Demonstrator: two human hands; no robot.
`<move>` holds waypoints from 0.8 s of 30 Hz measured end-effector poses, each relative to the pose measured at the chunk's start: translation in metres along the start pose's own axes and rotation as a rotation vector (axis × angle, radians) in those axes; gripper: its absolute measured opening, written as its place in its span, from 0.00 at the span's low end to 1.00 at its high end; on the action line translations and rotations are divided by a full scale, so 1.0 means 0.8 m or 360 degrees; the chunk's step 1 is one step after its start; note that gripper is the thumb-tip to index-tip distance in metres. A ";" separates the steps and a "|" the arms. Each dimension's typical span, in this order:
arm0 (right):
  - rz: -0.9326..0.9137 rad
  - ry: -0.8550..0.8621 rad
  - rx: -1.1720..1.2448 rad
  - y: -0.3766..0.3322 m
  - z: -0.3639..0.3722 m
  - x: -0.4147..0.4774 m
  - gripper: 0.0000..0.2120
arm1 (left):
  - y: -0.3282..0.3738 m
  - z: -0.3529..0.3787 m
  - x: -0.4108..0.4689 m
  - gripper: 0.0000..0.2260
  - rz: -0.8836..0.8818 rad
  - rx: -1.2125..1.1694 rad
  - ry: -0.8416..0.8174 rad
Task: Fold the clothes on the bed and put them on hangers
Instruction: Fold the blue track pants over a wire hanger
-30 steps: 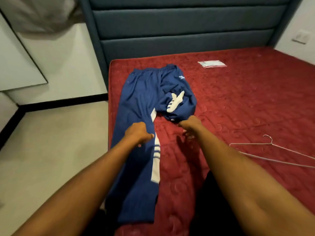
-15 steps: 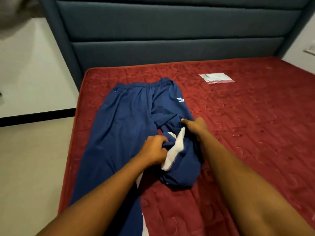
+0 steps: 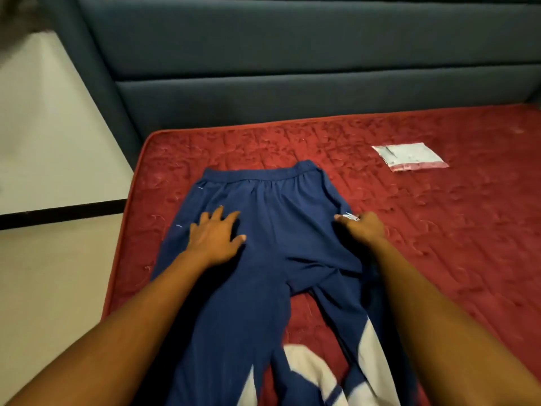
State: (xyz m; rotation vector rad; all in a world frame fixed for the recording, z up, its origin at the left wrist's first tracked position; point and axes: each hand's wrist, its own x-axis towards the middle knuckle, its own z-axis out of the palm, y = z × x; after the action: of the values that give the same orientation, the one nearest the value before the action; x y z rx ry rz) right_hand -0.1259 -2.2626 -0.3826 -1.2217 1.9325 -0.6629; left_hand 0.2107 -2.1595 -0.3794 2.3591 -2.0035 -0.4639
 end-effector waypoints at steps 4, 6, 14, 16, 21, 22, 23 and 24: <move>-0.0109 -0.0045 0.0472 -0.020 0.024 0.020 0.07 | -0.088 -0.003 0.036 0.36 -0.0235 -0.0168 -0.0192; -0.0374 -0.0059 0.0480 -0.047 0.039 -0.003 0.11 | -0.106 -0.004 0.040 0.34 -0.0221 -0.0341 -0.0145; -0.1294 -0.0516 -0.0358 -0.174 0.200 -0.139 0.17 | -0.101 -0.010 0.022 0.18 -0.0387 -0.1159 0.0353; -0.1178 -0.0755 -0.0538 -0.175 0.248 -0.164 0.21 | -0.106 -0.007 0.023 0.12 -0.0569 -0.1602 0.0462; -0.1239 -0.0830 -0.0814 -0.147 0.275 -0.202 0.30 | -0.113 -0.010 0.009 0.08 -0.0739 -0.2136 0.0547; -0.1216 -0.0717 -0.0725 -0.137 0.271 -0.202 0.28 | -0.114 -0.008 0.005 0.09 -0.0718 -0.2095 0.0550; -0.1177 -0.0590 -0.0671 -0.130 0.264 -0.201 0.25 | -0.114 -0.007 0.003 0.09 -0.0687 -0.2037 0.0559; -0.1100 -0.0493 -0.0623 -0.121 0.258 -0.200 0.24 | -0.112 -0.002 -0.002 0.08 -0.0669 -0.1958 0.0545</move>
State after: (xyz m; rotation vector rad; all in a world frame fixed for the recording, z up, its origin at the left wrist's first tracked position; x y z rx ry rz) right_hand 0.1343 -2.1642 -0.3822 -2.1398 1.3977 -0.3903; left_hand 0.2974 -2.1423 -0.3952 1.7712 -0.6484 -0.8737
